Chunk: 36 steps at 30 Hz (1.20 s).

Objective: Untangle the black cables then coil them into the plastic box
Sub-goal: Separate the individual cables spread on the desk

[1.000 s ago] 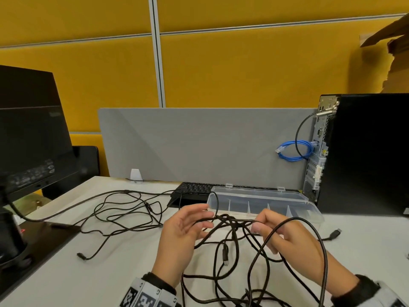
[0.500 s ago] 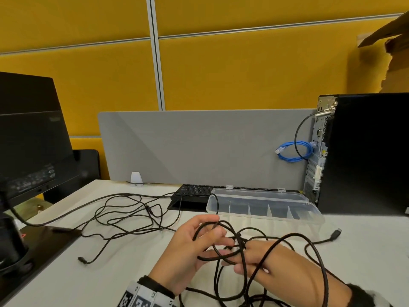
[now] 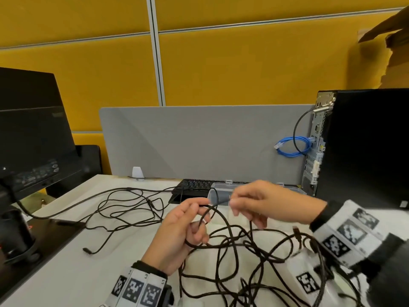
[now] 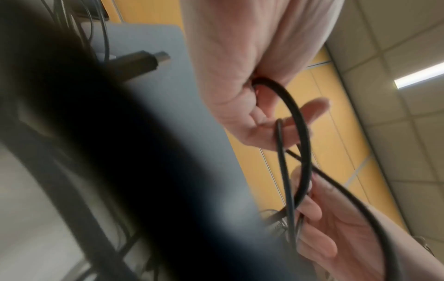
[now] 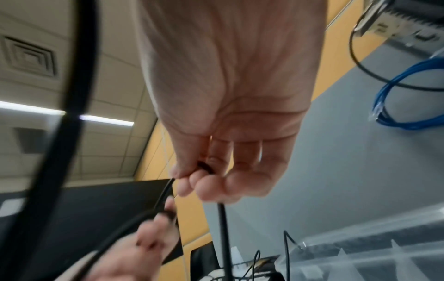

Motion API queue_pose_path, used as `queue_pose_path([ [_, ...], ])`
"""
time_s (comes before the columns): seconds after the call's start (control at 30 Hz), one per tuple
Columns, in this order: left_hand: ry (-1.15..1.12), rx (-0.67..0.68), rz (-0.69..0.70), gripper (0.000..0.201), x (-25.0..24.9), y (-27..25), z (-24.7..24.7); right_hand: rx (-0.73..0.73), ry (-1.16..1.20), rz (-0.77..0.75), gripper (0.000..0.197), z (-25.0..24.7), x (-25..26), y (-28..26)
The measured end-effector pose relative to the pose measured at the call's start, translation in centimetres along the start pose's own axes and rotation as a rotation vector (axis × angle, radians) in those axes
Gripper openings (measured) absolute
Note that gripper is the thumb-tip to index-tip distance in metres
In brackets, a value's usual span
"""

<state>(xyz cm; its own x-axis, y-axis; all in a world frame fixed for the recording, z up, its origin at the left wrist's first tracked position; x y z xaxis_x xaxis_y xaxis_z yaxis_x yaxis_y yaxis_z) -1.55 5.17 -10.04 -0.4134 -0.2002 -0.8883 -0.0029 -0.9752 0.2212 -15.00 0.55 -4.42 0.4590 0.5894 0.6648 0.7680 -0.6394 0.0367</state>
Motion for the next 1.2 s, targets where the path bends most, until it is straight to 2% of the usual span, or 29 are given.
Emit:
queue_pose_path([
  [0.07, 0.085, -0.040, -0.008, 0.021, 0.0, 0.1, -1.2, -0.087, 0.064, 0.015, 0.024, -1.8, 0.1, -0.4],
  [0.17, 0.260, -0.121, 0.000, 0.025, -0.2, 0.3, -3.3, -0.436, 0.312, 0.069, 0.028, -6.1, -1.6, -1.5],
  [0.23, 0.228, -0.195, 0.017, 0.026, -0.9, 0.4, -5.1, -0.658, 0.461, 0.091, 0.029, -9.1, -3.0, -3.1],
  [0.3, 0.174, -0.256, 0.026, 0.026, -1.6, 0.5, -6.4, -0.839, 0.516, 0.095, 0.029, -11.5, -3.9, -5.1],
  [0.4, 0.156, -0.318, 0.037, 0.026, -2.4, 0.9, -7.4, -1.058, 0.588, 0.005, 0.028, -13.5, -4.5, -7.7],
  [0.53, 0.334, -0.373, 0.025, 0.027, -3.6, 1.9, -7.9, -1.355, 0.706, -0.138, 0.024, -15.1, -4.7, -10.7],
  [0.6, 0.442, -0.386, 0.017, 0.027, -4.1, 2.3, -8.2, -1.437, 0.797, -0.157, 0.023, -15.8, -5.2, -11.8],
  [0.7, 0.566, -0.403, 0.004, 0.028, -4.6, 2.8, -8.0, -1.378, 0.815, -0.090, 0.022, -16.2, -5.3, -12.1],
  [0.8, 0.566, -0.342, 0.007, 0.029, -4.9, 3.1, -6.0, -1.217, 0.590, 0.079, 0.022, -15.3, -4.8, -11.2],
  [0.87, 0.508, -0.252, 0.010, 0.029, -4.8, 3.0, -3.8, -1.093, 0.410, 0.120, 0.020, -14.1, -3.5, -10.2],
  [0.97, 0.454, -0.123, 0.026, 0.026, -4.3, 2.6, -0.5, -0.770, 0.188, 0.104, 0.026, -10.4, 0.1, -7.8],
  [1.03, 0.423, -0.069, 0.041, 0.026, -3.9, 2.2, 1.5, -0.496, 0.044, 0.083, 0.054, -6.5, 2.0, -5.7],
  [1.1, 0.378, -0.024, 0.061, 0.026, -3.8, 1.9, 3.2, -0.282, -0.243, 0.105, 0.073, -2.8, 2.7, -3.9],
  [1.13, 0.364, -0.003, 0.075, 0.026, -3.9, 1.7, 4.0, -0.248, -0.373, 0.112, 0.075, -1.6, 2.7, -3.1],
  [1.2, 0.357, 0.026, 0.106, 0.027, -4.4, 1.4, 4.9, -0.331, -0.473, 0.103, 0.070, -1.5, 3.1, -2.4],
])
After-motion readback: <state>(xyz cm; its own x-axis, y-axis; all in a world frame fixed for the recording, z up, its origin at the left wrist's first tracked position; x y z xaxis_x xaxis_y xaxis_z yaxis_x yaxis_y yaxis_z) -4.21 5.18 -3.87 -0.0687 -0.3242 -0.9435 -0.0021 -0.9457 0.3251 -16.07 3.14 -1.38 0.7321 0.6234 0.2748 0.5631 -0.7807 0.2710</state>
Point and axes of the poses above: each hand's wrist, its own y-axis towards the middle knuckle, its own z-axis out of the palm, x = y × z, the point moved 6 cm from there along y, towards the middle knuckle, and after that the axes turned 2 degrees about z, right-handed, at the moved point
